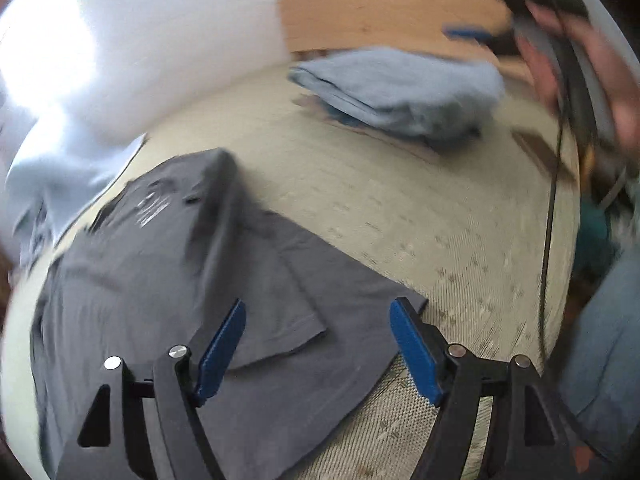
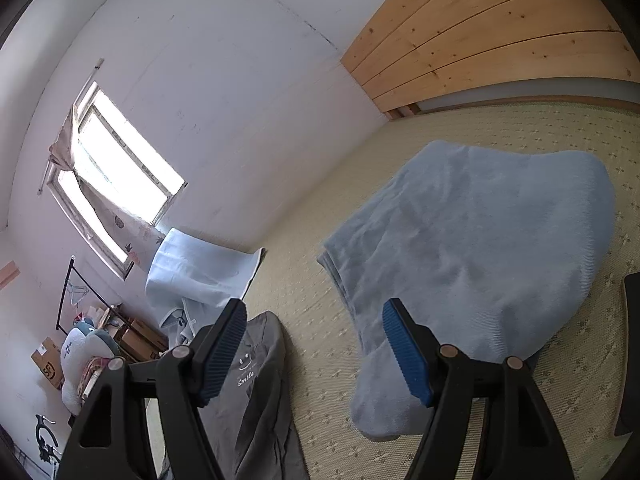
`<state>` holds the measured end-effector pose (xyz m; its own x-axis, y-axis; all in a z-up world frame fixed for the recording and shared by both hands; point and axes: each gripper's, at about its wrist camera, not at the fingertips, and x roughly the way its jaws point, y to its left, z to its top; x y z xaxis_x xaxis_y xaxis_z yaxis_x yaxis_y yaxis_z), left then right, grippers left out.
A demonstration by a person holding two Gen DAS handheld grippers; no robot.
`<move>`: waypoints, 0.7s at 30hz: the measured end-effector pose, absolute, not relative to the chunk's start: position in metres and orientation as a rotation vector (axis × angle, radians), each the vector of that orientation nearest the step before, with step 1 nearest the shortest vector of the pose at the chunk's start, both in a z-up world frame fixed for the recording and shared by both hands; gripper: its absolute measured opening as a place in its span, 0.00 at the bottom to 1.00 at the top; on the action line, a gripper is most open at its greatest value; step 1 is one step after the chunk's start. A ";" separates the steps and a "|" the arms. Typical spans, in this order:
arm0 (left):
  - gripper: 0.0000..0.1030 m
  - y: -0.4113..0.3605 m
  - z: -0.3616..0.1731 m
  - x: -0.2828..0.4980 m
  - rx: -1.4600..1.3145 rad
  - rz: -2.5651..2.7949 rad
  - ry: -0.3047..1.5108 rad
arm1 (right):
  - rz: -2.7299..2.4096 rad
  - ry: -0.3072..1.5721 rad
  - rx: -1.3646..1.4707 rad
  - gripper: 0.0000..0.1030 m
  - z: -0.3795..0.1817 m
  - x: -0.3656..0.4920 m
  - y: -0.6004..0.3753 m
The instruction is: Fold clothes
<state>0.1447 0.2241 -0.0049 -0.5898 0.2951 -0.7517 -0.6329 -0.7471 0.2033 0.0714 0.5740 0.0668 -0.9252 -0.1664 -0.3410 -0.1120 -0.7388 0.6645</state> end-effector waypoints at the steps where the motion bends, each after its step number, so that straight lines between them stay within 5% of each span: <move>1: 0.76 0.230 -0.014 0.143 -0.984 2.296 0.663 | -2.838 -1.119 0.602 0.72 0.067 0.071 0.573; 5: 0.68 0.240 -0.041 0.128 -1.015 2.262 0.729 | -2.828 -1.090 0.611 0.72 0.068 0.068 0.570; 10: 0.45 0.234 -0.048 0.119 -1.051 2.268 0.714 | -2.825 -1.020 0.632 0.72 0.070 0.062 0.559; 21: 0.31 0.220 -0.062 0.114 -1.077 2.245 0.723 | -2.826 -0.962 0.661 0.72 0.070 0.060 0.549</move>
<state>0.1137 0.2201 -0.0624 -0.5334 0.2375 -0.8118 -0.6666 -0.7089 0.2306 0.0600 0.5494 0.0700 -0.9032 -0.2135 -0.3723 -0.0581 -0.7987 0.5989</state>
